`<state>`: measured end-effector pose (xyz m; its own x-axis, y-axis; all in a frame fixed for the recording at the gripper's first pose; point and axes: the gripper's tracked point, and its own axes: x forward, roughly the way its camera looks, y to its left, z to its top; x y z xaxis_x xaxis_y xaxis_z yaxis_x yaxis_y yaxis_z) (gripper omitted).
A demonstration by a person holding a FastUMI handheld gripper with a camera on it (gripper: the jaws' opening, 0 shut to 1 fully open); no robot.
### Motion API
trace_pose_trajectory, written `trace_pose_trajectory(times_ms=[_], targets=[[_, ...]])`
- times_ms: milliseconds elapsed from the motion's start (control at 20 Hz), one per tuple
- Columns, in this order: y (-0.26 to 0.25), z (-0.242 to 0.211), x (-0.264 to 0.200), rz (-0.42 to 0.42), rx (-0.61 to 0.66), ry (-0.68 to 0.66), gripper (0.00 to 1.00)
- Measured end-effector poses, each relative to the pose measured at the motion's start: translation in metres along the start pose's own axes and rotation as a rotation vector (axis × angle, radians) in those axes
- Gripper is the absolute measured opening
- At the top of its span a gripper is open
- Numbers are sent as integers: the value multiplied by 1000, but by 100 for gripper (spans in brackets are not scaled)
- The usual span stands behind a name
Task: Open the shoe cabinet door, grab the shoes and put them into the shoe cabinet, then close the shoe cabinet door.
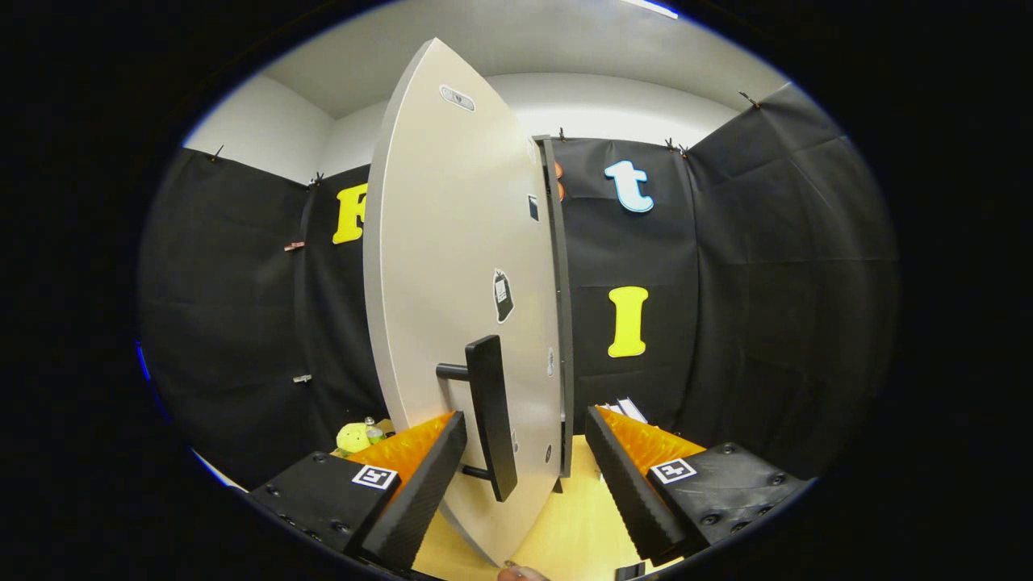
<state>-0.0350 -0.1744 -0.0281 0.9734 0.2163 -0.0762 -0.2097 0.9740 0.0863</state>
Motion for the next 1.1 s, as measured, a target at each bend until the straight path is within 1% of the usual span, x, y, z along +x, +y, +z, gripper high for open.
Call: trace_pose_trajectory(times_ms=[250, 450, 550, 750, 950, 1100], targets=[[33, -2, 20, -37, 20, -16, 98], [62, -6, 40, -36, 32, -17, 98], [72, -6, 49, -23, 33, -14, 98], [107, -12, 68, 23, 27, -1, 98], [136, -11, 70, 65, 16, -12, 98], [149, -13, 69, 80, 16, -7, 98]])
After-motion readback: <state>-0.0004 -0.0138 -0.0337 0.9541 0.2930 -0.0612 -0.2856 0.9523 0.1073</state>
